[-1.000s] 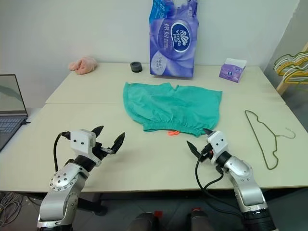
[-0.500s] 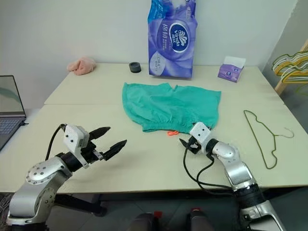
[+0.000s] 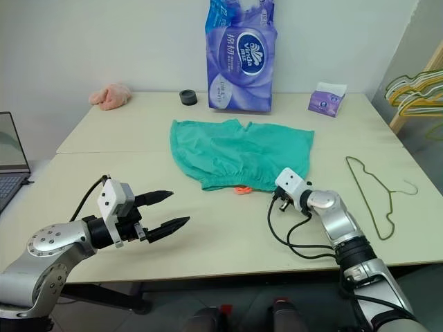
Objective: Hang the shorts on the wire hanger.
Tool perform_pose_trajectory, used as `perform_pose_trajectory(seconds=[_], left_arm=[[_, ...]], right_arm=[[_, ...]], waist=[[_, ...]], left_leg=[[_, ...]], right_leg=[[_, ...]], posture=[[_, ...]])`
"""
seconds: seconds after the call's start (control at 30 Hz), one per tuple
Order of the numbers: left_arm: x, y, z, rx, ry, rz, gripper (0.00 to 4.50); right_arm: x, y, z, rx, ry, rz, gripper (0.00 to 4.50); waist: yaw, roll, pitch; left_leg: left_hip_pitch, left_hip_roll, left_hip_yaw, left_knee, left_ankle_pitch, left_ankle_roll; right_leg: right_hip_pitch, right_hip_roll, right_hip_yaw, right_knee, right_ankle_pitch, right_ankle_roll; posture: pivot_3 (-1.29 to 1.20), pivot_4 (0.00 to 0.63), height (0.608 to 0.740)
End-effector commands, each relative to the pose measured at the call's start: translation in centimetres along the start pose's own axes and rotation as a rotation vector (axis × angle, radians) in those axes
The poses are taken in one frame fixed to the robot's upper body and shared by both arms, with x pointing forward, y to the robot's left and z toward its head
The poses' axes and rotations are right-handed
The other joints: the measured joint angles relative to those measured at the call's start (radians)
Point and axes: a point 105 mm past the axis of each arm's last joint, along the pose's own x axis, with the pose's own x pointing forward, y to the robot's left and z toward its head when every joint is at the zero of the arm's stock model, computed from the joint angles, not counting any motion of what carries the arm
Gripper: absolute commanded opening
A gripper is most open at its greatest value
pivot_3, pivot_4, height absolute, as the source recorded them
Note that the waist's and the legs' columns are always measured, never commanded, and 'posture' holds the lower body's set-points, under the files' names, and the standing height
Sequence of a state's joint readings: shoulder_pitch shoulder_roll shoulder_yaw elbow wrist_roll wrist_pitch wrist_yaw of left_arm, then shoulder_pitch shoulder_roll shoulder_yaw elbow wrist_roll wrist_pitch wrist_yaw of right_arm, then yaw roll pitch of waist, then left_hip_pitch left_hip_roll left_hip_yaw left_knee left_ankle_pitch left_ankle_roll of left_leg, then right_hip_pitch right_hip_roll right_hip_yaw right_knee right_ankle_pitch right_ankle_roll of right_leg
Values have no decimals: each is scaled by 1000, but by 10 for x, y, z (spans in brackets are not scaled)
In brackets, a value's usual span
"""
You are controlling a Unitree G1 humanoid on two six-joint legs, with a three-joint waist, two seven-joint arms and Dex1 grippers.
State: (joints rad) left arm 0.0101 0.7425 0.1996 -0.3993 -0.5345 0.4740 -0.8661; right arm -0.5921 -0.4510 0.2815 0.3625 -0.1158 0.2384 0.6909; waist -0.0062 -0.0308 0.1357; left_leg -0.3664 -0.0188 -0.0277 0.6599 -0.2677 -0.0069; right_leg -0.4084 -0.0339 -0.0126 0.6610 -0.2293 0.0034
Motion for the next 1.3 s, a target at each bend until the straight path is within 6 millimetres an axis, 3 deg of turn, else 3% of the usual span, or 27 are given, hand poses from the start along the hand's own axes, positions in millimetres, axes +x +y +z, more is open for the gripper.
perform_pose_trajectory(seconds=[0.03,0.1,0.17,0.23,0.37,0.43,0.53,0.73,0.87,0.97,1.03,1.13,1.3], left_arm=[[1,-5,6,34,-10,-23,4500],[1,-7,5,33,-5,-27,4500],[1,-8,3,33,0,-33,4500],[2,-9,2,32,2,-38,4500],[5,-11,3,33,5,-57,4500],[7,-11,4,34,3,-64,4500],[8,-10,5,34,2,-68,4500],[5,-9,2,23,12,-66,4500],[0,-3,-3,-3,15,-40,4500],[-9,12,-13,-8,39,31,4500],[-14,16,-15,-20,39,50,4500],[-19,18,-19,-30,54,48,4500],[-24,17,-27,-41,81,48,4500]], right_arm=[[-17,-22,3,-133,13,12,12],[-31,-41,-4,-219,60,-4,12],[-52,-75,-17,-357,156,-59,12],[-67,-97,-23,-459,214,-81,12],[-73,-104,-16,-610,207,-23,12],[-73,-98,-13,-627,181,30,12],[-74,-85,-12,-681,156,114,851],[-94,-63,-23,-780,180,258,3005],[-107,-32,3,-675,-24,359,4452],[-103,-8,37,-559,-214,347,4482],[-97,11,49,-508,-281,349,4482],[-79,36,59,-413,-334,324,4482],[-35,59,70,-301,-325,200,4482]], waist=[[2,0,0],[2,0,0],[2,1,1],[1,2,2],[-18,2,1],[-27,2,1],[-32,2,1],[-27,2,1],[-26,2,1],[-29,2,1],[-31,2,1],[-26,2,1],[-23,2,2]], left_leg=[[0,0,0,0,0,0],[0,-1,0,0,0,0],[0,-1,1,0,0,0],[0,-1,2,0,0,0],[0,1,3,0,-1,0],[1,4,3,0,-2,0],[1,6,4,0,-4,1],[2,8,5,1,-6,0],[2,9,5,2,-6,0],[2,11,5,1,-6,1],[3,13,5,1,-7,1],[3,14,4,1,-8,0],[3,14,4,2,-8,-1]], right_leg=[[0,0,0,0,0,0],[0,0,0,0,0,0],[0,0,1,-1,0,0],[0,0,1,-1,0,1],[1,0,2,-2,-1,0],[1,0,2,-2,-1,-1],[1,2,3,-2,-1,-1],[1,4,3,-2,-1,-1],[1,5,3,-3,-1,-1],[1,6,3,-3,-1,-1],[1,8,3,-2,-1,-2],[1,10,3,-2,-2,-3],[0,10,3,-2,-2,-3]], posture=[[-25,76,740],[-25,77,740],[-32,79,740],[-35,80,740],[-49,84,740],[-53,85,740],[-55,86,740],[-63,90,740],[-70,95,740],[-74,98,740],[-74,98,740],[-68,100,740],[-57,100,740]])
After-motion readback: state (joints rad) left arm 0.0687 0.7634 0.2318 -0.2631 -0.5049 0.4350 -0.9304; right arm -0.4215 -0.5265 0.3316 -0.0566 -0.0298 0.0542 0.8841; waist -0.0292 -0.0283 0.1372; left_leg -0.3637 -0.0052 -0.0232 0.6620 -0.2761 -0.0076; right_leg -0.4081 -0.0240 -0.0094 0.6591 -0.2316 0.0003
